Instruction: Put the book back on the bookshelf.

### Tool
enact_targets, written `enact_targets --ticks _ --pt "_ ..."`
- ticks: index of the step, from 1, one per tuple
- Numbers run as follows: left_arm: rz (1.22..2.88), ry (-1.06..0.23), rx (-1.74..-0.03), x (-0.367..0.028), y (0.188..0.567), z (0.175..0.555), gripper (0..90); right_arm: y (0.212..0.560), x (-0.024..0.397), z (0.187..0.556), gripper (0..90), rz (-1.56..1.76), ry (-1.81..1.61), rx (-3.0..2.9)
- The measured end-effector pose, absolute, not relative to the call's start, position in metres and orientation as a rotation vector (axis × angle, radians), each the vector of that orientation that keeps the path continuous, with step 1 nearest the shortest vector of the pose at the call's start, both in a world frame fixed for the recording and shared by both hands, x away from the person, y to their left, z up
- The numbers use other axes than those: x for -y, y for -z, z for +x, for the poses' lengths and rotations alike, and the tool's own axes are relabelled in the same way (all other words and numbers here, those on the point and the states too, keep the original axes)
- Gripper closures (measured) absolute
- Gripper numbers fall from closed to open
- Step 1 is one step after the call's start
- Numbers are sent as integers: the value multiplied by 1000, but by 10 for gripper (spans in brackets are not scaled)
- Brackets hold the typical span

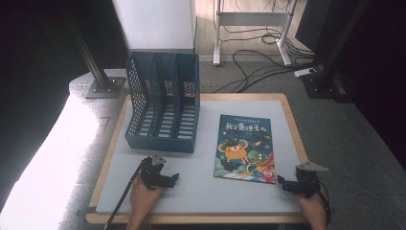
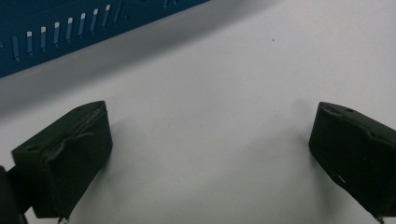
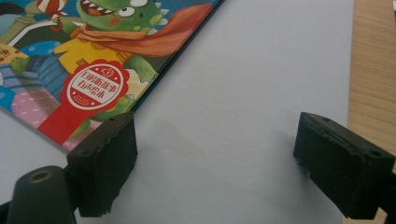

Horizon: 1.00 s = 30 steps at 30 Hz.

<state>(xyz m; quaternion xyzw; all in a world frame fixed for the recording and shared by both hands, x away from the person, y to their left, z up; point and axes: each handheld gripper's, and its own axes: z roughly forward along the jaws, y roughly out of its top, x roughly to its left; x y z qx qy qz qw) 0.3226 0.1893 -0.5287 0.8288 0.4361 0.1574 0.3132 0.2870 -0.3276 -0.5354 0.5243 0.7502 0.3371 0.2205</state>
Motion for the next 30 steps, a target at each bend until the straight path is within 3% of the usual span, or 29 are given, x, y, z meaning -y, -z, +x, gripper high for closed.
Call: enact_targets --ticks 20,26,30 --pt "2186 -410 -1148 -190 528 323 0 535 328 287 111 1452 -936 -2080" --pt "2186 -318 -1099 -189 522 322 0 535 327 288 100 1448 -934 -2093" --pt "2189 -322 -1035 -180 513 318 0 534 328 288 88 1455 -944 -2097"
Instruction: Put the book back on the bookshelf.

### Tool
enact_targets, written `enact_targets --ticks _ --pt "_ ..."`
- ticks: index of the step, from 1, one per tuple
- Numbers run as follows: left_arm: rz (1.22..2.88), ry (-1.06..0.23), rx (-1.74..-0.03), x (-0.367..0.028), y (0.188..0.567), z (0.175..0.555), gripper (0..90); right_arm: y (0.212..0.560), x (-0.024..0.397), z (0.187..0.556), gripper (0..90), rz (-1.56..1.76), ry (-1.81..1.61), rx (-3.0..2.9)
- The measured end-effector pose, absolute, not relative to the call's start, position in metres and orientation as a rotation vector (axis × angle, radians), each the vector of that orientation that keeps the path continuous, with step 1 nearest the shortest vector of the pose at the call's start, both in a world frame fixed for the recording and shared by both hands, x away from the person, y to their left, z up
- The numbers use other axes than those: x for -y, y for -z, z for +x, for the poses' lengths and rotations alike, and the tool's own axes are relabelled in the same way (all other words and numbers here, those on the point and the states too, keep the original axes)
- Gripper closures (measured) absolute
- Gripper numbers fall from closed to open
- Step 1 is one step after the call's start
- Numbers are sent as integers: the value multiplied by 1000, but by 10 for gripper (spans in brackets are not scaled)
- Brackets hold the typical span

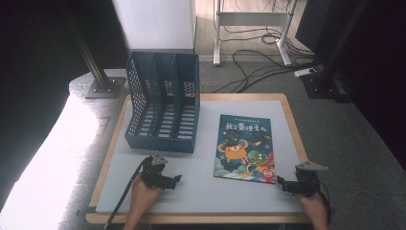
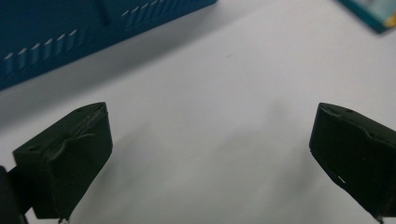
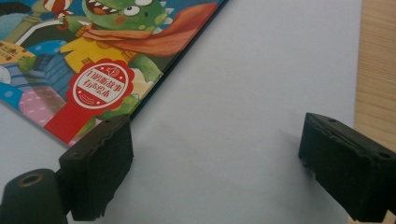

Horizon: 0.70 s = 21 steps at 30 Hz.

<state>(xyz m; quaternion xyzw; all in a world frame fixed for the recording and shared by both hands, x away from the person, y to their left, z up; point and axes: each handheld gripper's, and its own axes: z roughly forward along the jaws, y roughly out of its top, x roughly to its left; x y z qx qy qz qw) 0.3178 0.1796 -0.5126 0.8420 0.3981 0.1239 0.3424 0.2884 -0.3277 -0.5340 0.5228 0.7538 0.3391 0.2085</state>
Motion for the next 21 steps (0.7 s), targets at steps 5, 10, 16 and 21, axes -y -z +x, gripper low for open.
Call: enact_targets --ticks 5,10,16,21 --pt "2205 -299 -944 -160 501 315 0 532 327 289 68 1457 -945 -2118" --pt "2212 -285 -874 -140 495 317 0 528 326 288 61 1432 -962 -2118" --pt "2237 -271 -808 -115 489 324 0 521 324 291 55 1405 -993 -2111" --pt "2274 -246 -749 -91 483 333 0 516 322 295 50 1384 -1004 -2118"
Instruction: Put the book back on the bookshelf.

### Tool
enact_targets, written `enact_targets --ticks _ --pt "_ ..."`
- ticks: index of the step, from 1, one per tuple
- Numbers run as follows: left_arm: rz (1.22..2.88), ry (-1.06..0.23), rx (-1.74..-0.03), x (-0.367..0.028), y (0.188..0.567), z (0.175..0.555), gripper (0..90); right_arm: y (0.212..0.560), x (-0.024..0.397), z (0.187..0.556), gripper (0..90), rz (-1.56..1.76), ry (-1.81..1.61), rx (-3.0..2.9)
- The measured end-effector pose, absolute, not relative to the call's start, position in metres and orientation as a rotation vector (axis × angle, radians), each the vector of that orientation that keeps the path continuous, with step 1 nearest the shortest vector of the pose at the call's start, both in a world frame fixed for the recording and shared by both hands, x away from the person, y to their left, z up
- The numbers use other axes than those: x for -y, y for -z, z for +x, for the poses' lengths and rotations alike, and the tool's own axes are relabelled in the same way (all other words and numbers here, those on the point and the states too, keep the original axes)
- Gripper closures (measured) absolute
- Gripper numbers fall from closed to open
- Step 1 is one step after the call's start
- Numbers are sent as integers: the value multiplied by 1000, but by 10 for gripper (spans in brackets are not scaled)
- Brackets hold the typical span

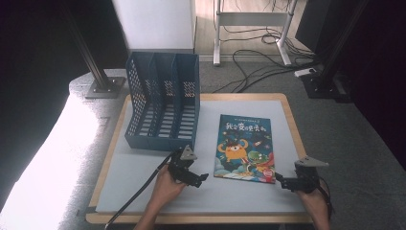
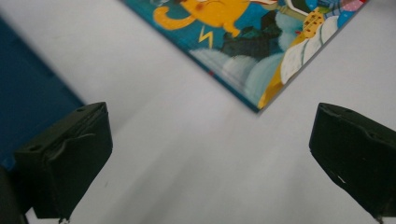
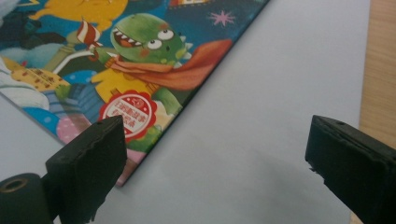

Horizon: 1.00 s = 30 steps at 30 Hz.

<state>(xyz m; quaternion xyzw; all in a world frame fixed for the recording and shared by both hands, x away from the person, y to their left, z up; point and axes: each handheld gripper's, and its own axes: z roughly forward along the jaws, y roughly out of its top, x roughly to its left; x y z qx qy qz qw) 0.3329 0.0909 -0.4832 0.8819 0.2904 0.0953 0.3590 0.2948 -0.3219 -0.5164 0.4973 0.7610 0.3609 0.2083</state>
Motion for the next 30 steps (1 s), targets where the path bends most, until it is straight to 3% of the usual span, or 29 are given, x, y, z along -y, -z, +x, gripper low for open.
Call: enact_targets --ticks 7,19,30 --pt "2276 -172 -722 -62 484 351 0 512 315 306 50 1354 -1013 -2142" --pt "2327 -199 -691 -17 496 381 0 514 302 337 52 1321 -1019 -2182" --pt "2347 -166 -749 -7 521 409 0 530 293 367 54 1347 -1037 -2209"
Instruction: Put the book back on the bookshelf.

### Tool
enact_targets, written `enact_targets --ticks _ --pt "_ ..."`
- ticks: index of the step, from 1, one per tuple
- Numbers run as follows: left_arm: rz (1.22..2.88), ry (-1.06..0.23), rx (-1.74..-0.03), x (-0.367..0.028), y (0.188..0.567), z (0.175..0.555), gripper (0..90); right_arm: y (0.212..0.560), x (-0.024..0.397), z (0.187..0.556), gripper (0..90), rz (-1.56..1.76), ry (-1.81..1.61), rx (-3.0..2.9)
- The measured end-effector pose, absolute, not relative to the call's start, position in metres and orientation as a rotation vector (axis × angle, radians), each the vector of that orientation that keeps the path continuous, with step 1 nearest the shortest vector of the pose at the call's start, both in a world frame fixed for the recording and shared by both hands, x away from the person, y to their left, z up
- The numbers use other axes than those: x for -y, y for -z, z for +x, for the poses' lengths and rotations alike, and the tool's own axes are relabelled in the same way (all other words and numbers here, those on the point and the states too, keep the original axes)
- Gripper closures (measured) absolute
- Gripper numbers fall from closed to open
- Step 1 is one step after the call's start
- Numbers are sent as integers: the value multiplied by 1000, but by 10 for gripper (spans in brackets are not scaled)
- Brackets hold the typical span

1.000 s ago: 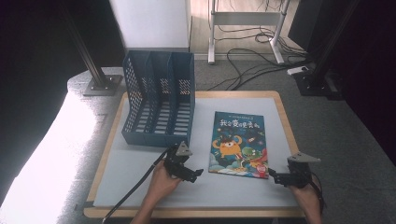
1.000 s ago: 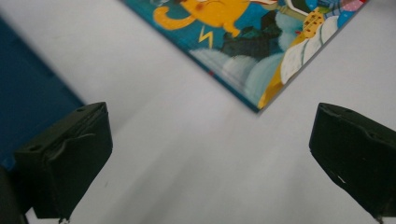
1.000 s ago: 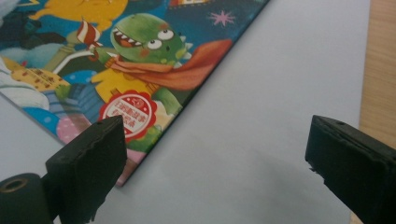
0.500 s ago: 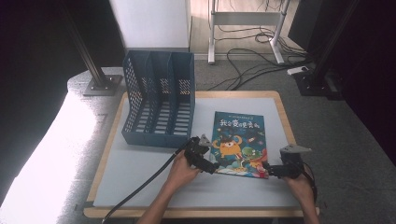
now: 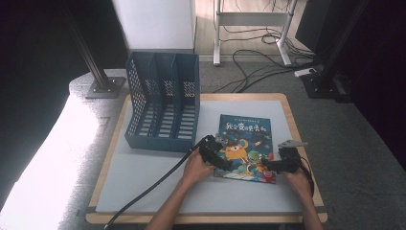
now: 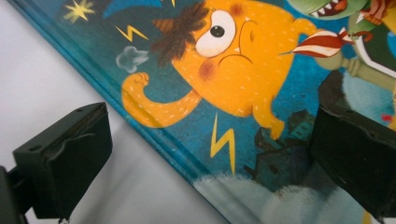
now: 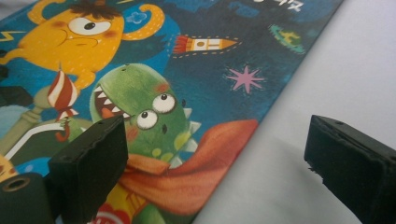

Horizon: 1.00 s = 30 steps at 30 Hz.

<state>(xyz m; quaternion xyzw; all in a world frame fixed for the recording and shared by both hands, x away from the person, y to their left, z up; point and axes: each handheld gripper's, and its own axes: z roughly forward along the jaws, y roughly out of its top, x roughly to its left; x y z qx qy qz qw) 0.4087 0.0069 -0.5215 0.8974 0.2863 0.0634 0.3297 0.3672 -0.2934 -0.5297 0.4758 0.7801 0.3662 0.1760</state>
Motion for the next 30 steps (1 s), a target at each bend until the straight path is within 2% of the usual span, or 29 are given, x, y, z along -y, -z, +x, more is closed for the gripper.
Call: enact_targets --ticks 6,9,12,23,30 --pt "2303 -154 -765 -5 526 410 0 533 291 373 52 1357 -1083 -2220" --pt "2302 -161 -767 -5 526 409 0 534 288 376 12 1355 -1083 -2232" --pt "2307 -162 -774 -4 525 407 0 534 284 375 56 1330 -1108 -2242" --pt "2323 -160 -789 -2 524 392 0 534 285 366 62 1334 -1132 -2244" --pt "2325 -157 -768 -3 524 369 0 534 288 346 66 1308 -1146 -2263"
